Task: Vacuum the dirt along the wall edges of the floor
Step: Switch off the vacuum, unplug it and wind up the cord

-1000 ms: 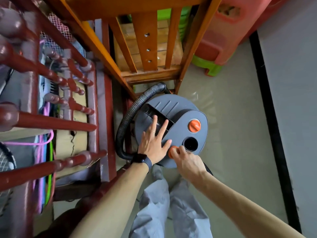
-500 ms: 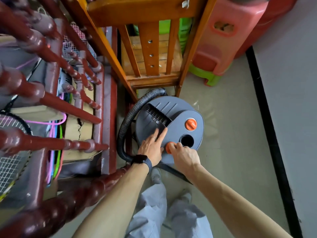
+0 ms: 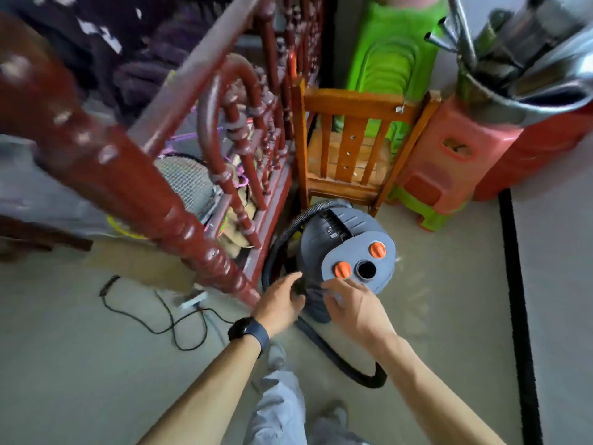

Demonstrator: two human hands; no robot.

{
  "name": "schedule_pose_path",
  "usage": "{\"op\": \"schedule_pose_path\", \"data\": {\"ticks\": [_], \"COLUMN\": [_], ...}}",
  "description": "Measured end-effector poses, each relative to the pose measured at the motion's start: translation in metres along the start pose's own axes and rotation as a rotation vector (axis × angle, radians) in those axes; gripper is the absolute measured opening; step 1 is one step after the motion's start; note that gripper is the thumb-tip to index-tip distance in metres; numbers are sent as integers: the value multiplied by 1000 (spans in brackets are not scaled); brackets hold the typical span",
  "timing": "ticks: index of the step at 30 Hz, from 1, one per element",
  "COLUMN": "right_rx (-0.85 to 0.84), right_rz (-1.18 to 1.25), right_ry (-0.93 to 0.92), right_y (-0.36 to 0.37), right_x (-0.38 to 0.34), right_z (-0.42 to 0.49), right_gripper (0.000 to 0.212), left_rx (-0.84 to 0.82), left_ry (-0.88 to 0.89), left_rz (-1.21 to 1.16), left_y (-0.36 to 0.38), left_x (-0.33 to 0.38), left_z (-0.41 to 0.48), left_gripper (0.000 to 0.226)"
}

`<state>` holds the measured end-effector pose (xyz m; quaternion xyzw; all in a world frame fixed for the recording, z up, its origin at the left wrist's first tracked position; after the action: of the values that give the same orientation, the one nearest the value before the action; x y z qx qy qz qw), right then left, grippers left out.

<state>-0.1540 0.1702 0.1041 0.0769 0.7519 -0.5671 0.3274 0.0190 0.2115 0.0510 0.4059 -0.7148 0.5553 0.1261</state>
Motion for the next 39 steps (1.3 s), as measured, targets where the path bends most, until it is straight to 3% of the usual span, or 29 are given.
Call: {"op": "schedule_pose_path", "data": {"ticks": [7,17,27,39], "right_rx": [-86,-279,-376,-332], "right_rz": [5,76,114,163], "right_ry": [-282,-415,-175,144], "right_y": [-4,114,253,353], "right_x": [-133,-317,-406,-433], "right_z": [-49,-121,-177,-89], "right_gripper": [16,17,19,16], "left_rx": [253,511,397,124], "left_ry": [-134,-320,-435,-301], "left_rz": [-94,-96,-34,63], "left_y": [-129,-270,-338,-395], "left_x": [-52,-239,-408,-475], "left_z": [-130,-301,-383,-246], "left_gripper": [47,46,46,46]}}
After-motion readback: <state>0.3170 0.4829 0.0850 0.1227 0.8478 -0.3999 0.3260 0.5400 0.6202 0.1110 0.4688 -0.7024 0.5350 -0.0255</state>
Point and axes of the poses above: each hand's wrist, its own z-axis towards the middle knuckle, its own y-axis out of the palm, x = y × z, the point moved 3 cm from there along z, towards the middle knuckle, and after that the axes turned 6 degrees about x, right-handed, at the moved point
